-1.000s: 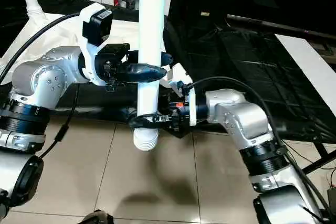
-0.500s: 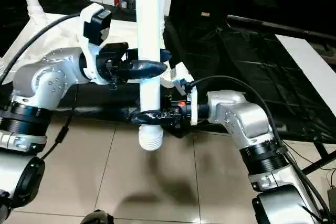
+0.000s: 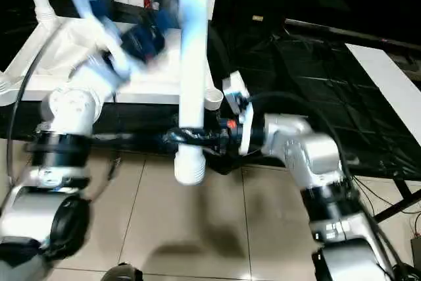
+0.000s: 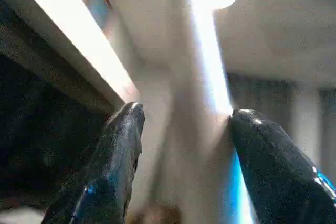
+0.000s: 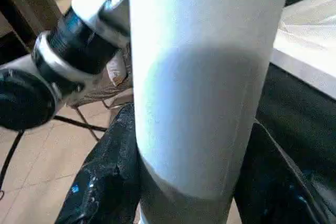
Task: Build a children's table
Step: Move to table
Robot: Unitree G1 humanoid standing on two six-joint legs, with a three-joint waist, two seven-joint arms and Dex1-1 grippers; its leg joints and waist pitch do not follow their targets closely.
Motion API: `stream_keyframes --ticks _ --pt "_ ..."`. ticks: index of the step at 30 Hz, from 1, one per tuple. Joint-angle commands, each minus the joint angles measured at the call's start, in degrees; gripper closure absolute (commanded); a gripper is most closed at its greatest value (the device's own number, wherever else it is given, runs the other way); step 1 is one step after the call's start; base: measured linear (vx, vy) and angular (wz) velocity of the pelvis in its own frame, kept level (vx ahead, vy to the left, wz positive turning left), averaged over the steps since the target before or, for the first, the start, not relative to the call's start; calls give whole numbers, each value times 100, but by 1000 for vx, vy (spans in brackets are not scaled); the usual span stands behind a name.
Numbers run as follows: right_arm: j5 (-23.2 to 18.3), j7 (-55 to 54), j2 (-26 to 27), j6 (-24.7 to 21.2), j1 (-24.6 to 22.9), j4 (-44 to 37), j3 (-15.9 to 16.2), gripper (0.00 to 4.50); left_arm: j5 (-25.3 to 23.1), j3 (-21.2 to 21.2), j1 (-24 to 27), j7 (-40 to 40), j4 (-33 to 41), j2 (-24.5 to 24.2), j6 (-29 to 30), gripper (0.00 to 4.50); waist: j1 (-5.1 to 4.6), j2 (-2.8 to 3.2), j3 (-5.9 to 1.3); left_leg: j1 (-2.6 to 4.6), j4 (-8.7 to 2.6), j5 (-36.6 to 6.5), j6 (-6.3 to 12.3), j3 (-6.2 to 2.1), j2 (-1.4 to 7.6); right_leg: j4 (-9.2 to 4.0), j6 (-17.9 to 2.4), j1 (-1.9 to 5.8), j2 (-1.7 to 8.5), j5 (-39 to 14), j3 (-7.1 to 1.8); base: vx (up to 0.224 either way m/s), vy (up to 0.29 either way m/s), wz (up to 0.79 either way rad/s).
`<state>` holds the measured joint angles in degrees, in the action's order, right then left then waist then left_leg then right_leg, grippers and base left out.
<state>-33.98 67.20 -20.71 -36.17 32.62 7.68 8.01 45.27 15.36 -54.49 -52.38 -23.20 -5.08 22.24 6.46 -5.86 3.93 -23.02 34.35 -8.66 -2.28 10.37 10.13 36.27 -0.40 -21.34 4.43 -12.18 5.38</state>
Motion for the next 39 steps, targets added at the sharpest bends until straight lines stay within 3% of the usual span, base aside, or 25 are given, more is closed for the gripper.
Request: stream_keyframes --ticks 1,3,4,5,7,8,10,12,13,14,15,18,20,21,23,27,29,30,31,32,34,35,36,39 --pt "-82 -43 -21 -22 14 -206 -171 268 -55 31 -75 234 -86 78 -111 154 -4 160 -469 228 -398 -1238 -242 -154 395 -384 -1395 278 524 -82 -347 0 0 0" --pt "-36 -130 30 46 29 -144 -196 268 -90 247 -187 762 -250 171 -266 154 8 201 -477 233 -395 -1242 -292 -163 410 -375 -1378 265 534 -114 -347 0 0 0" --pt "94 -313 97 184 96 24 -242 268 -449 367 -276 1633 -485 202 -571 154 -4 169 -475 235 -397 -1265 -300 -163 409 -386 -1375 265 526 -107 -345 0 0 0" --pt "147 -382 115 235 125 92 -257 268 -607 372 -289 1903 -556 196 -658 154 9 193 -482 248 -396 -1335 -330 -174 430 -377 -1358 248 530 -108 -347 0 0 0" --pt "228 -453 135 338 168 203 -267 268 -1291 43 -198 2280 -546 57 -755 154 -1 169 -478 250 -413 -1387 -387 -187 430 -404 -1155 251 542 -298 -349 0 0 0" --pt "234 -453 133 357 170 214 -256 268 -1494 -224 -83 2086 -352 6 -655 154 3 179 -481 256 -418 -1316 -398 -194 438 -399 -1095 250 550 -279 -349 0 0 0" --pt "276 -524 148 378 200 272 -243 268 -1744 -712 123 1820 219 1 -383 154 -7 189 -487 248 -423 -1117 -409 -190 450 -360 -1148 256 543 -26 -342 0 0 0" --pt "329 -575 150 404 218 308 -227 268 -1643 -865 180 1723 612 60 -219 154 -3 180 -490 251 -396 -937 -355 -158 427 -344 -1313 240 530 290 -338 0 0 0" --pt "432 -652 145 443 249 384 -205 268 -1345 -1040 229 1508 1198 147 37 154 9 165 -504 244 -388 -837 -341 -150 429 -311 -1419 258 538 465 -333 0 0 0" --pt "462 -660 142 456 258 412 -201 268 -1197 -1132 260 1398 1449 183 168 154 10 113 -494 224 -386 -782 -311 -139 426 -314 -1523 265 543 523 -326 0 0 0" --pt "484 -665 139 464 263 437 -198 268 -1095 -1218 287 1340 1620 204 284 154 25 133 -495 218 -369 -795 -311 -130 416 -294 -1560 266 557 515 -326 0 0 0" --pt "583 -681 134 535 271 516 -147 268 -936 -1531 387 1337 1889 248 346 154 8 107 -452 203 -377 -996 -232 -118 399 -365 -1496 267 556 33 -345 0 0 0" --pt "608 -704 147 577 288 567 -125 268 -1101 -1627 442 1411 1836 289 241 154 -11 114 -431 214 -384 -1222 -281 -122 396 -425 -1313 247 528 -470 -355 0 0 0" --pt "619 -727 155 600 300 590 -119 269 -1290 -1601 434 1539 1678 304 126 154 -15 135 -431 223 -387 -1288 -295 -128 402 -447 -1254 242 531 -591 -358 0 0 0" --pt "642 -846 187 633 320 614 -167 269 -1746 -1253 308 2043 1100 281 -180 154 -43 120 -431 228 -402 -1445 -373 -154 405 -484 -1013 234 514 -904 -357 0 0 0" --pt "733 -1034 183 699 314 652 -249 269 -2273 -883 260 2661 662 16 -534 154 -85 133 -442 234 -428 -1646 -513 -196 419 -508 -813 203 523 -1216 -344 0 0 0" --pt "811 -1248 189 781 293 687 -337 269 -2466 -846 316 2917 648 -154 -477 154 -115 135 -448 231 -437 -1599 -538 -205 428 -471 -824 194 519 -1044 -342 0 0 0" --pt "919 -1657 257 934 278 753 -535 269 -2577 -979 505 3085 965 -388 -282 154 -121 142 -454 240 -434 -1556 -549 -206 432 -455 -838 183 525 -964 -343 0 0 0" --pt "944 -1780 282 979 263 750 -599 269 -2575 -1020 580 3110 1108 -440 -209 154 -143 112 -460 217 -427 -1422 -558 -198 426 -415 -914 187 527 -798 -337 0 0 0" --pt "949 -2042 335 1009 264 767 -749 269 -2537 -973 680 3231 1325 -468 -50 154 -134 140 -472 222 -413 -1255 -514 -179 422 -395 -1036 187 523 -535 -338 0 0 0" --pt "891 -2379 419 1079 242 760 -1001 269 -2396 -883 851 3295 1682 -495 137 154 -145 107 -490 209 -391 -984 -395 -158 415 -347 -1167 202 504 -68 -338 0 0 0" --pt "849 -2480 451 1118 226 746 -1101 269 -2320 -849 920 3252 1825 -504 190 154 -138 130 -479 217 -395 -823 -331 -140 421 -332 -1226 190 515 80 -352 0 0 0" --pt "802 -2586 496 1168 198 720 -1198 269 -2264 -796 978 3207 1959 -474 213 154 -115 169 -481 227 -386 -814 -325 -133 409 -333 -1251 186 505 94 -348 0 0 0" --pt "700 -2714 570 1196 160 704 -1335 269 -2026 -630 1047 3204 2150 -319 282 154 -79 163 -475 227 -389 -876 -363 -108 393 -345 -1219 204 477 73 -348 0 0 0"
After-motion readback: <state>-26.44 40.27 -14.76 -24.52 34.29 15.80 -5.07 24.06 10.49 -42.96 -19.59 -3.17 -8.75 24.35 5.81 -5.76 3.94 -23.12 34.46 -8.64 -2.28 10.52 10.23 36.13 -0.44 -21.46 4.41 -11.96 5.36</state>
